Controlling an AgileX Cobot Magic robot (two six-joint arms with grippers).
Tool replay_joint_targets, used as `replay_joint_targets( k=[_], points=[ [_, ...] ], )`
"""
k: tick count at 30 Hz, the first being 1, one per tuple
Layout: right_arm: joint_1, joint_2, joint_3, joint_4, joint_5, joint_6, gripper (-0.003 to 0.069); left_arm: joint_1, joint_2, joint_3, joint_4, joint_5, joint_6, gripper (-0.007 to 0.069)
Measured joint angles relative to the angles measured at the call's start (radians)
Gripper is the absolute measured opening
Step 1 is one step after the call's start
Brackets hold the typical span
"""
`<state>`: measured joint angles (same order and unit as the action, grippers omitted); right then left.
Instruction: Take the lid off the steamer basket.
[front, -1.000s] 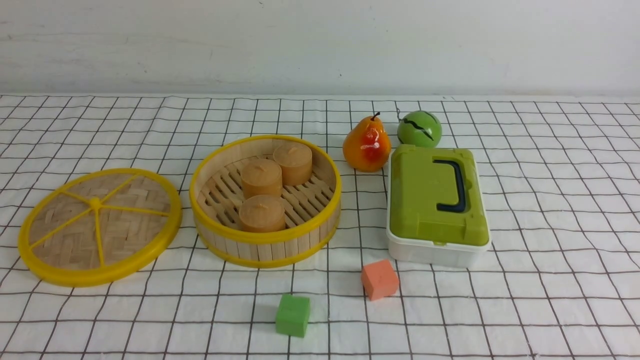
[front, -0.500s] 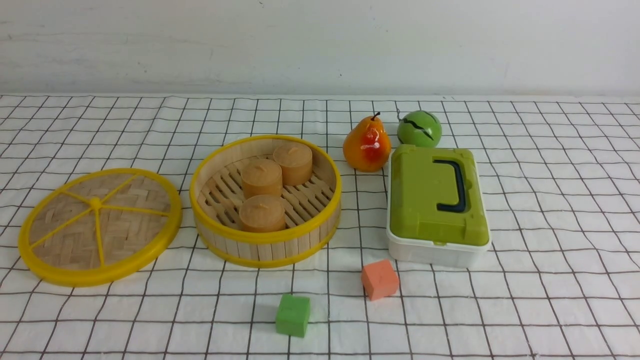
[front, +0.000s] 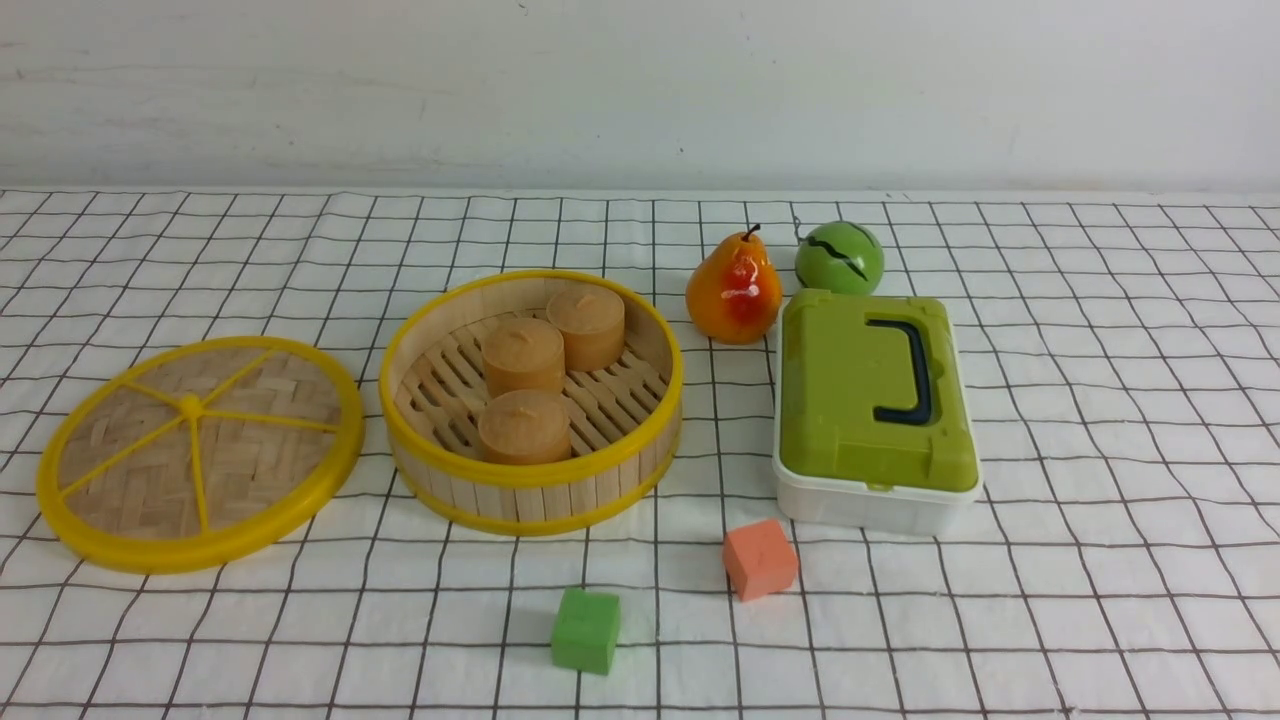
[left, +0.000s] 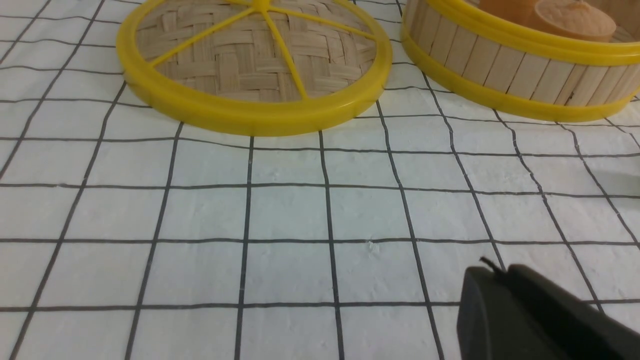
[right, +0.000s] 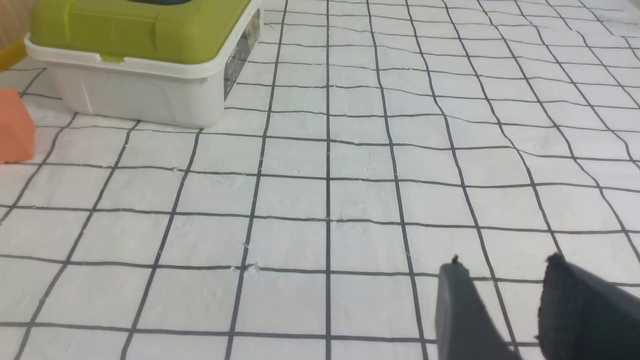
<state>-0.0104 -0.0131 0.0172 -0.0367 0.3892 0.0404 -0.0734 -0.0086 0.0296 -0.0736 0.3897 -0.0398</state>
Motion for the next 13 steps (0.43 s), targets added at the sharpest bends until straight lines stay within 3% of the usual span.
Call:
replay_joint_targets(
  k=[13],
  points=[
    [0.0, 0.0, 0.0, 0.0, 0.0, 0.0, 0.024, 0.0, 0.0, 0.0, 0.0, 0.0, 0.0, 0.0045]
  ],
)
